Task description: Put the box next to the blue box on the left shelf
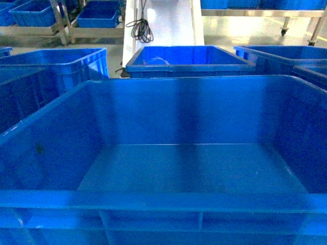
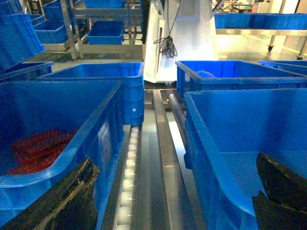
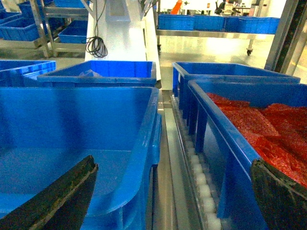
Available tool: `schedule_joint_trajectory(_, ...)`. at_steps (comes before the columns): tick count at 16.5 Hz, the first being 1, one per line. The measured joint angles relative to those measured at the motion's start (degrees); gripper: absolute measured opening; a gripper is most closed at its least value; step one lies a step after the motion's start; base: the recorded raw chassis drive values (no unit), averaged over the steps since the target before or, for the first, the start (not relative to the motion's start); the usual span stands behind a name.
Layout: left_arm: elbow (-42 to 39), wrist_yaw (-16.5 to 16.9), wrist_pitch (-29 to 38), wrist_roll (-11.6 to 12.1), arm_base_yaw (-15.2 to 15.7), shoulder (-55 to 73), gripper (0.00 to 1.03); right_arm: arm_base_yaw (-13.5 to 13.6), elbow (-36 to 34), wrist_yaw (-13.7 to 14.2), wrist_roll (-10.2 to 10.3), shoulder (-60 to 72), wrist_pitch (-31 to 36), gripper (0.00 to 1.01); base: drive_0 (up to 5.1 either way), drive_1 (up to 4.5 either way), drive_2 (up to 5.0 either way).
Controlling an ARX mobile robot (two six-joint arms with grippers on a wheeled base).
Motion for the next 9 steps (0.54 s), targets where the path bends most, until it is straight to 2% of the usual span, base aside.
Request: schedule_joint_trajectory(9,0.00,-0.02,0.00,0.00,0.00,0.00,0.98,0.00,0.00,0.00,0.00,0.00,0.00,0.98,0.0,0.00,0.0)
